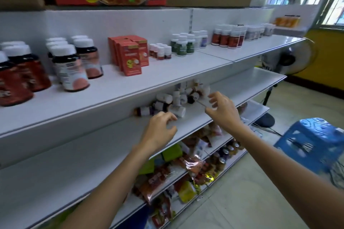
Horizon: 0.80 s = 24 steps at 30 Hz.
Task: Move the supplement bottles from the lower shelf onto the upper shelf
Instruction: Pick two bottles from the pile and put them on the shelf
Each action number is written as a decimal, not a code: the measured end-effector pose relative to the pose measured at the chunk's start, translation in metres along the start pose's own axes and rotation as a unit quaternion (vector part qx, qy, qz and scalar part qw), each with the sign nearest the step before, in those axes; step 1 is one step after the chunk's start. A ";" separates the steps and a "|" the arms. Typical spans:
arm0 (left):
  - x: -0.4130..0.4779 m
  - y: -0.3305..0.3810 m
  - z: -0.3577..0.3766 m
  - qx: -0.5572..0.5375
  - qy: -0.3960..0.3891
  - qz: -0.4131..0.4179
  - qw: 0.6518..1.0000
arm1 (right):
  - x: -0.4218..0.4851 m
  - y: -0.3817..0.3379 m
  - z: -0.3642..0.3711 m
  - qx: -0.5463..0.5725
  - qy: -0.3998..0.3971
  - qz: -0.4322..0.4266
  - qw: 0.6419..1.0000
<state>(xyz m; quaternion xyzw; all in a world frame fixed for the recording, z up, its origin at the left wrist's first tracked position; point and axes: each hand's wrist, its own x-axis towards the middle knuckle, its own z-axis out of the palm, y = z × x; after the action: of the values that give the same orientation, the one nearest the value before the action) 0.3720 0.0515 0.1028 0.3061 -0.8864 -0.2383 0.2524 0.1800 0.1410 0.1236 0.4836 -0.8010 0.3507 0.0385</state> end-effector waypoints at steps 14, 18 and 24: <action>0.077 -0.035 0.118 -0.032 -0.059 -0.104 0.992 | 0.054 0.123 0.076 0.049 -0.105 0.098 0.988; 0.121 -0.056 0.144 -0.038 -0.048 -0.152 0.986 | 0.090 0.148 0.098 0.066 -0.117 0.102 0.986; 0.173 -0.078 0.185 0.036 0.009 -0.307 0.951 | 0.141 0.198 0.128 0.098 -0.108 0.117 0.982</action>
<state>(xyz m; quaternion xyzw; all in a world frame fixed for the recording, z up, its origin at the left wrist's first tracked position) 0.1770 -0.0681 -0.0304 0.5745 -0.7554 -0.2696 0.1635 -0.0177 0.0161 -0.0199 0.4229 -0.8134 0.3753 -0.1365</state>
